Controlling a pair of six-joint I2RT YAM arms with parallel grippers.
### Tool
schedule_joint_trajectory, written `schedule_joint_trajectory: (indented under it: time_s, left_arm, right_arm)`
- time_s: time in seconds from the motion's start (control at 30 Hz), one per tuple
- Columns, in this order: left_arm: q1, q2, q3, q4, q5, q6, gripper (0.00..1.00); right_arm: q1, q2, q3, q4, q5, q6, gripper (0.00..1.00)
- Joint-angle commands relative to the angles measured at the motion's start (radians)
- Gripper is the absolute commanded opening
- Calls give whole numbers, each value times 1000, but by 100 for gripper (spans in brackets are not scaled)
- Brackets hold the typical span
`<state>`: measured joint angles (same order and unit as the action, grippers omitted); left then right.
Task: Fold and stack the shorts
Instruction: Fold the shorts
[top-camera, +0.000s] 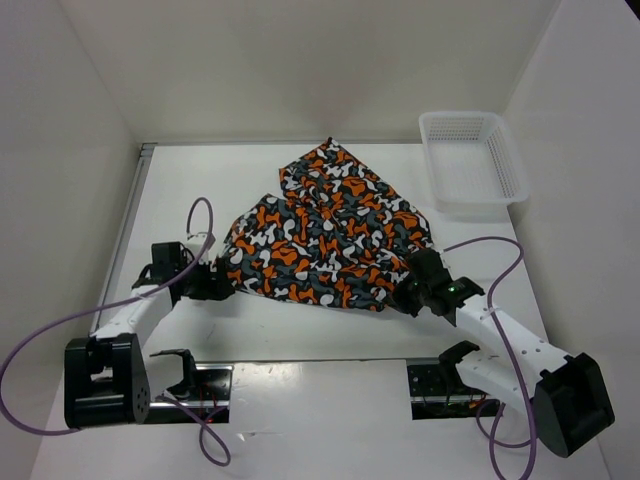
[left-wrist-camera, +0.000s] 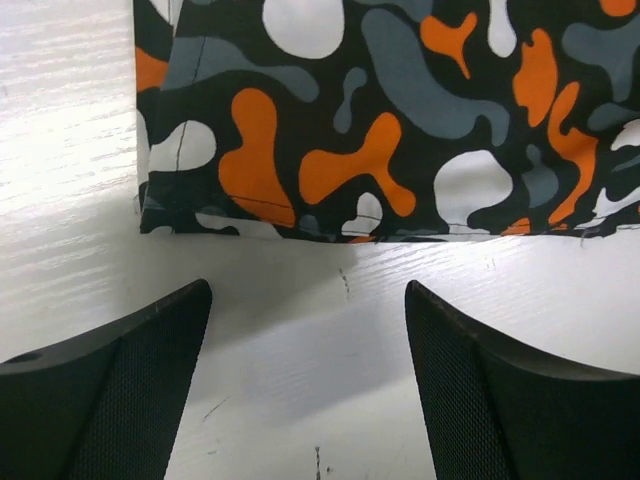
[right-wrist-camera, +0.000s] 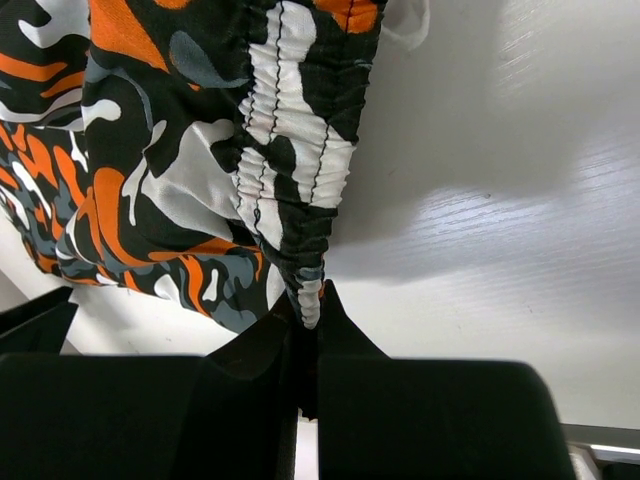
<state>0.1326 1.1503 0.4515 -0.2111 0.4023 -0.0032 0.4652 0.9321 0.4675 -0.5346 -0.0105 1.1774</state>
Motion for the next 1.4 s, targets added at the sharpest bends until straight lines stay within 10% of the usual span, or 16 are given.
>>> schedule_joint_trajectory:
  time_s: [0.0, 0.47, 0.73, 1.07, 1.37]
  left_arm:
    - [2, -30, -48, 44, 44, 3, 86]
    - [-31, 227, -2, 213, 17, 3, 69]
    - [-50, 264, 73, 164, -16, 3, 0]
    - [-50, 115, 240, 39, -100, 3, 0]
    - [-25, 11, 624, -31, 30, 3, 0]
  right_arm:
    - [1, 4, 23, 24, 27, -19, 0]
    - [1, -6, 23, 35, 27, -28, 0]
    - [1, -6, 14, 35, 27, -28, 0]
    - [1, -47, 69, -17, 49, -47, 0]
    - [-23, -4, 547, -91, 49, -381, 0]
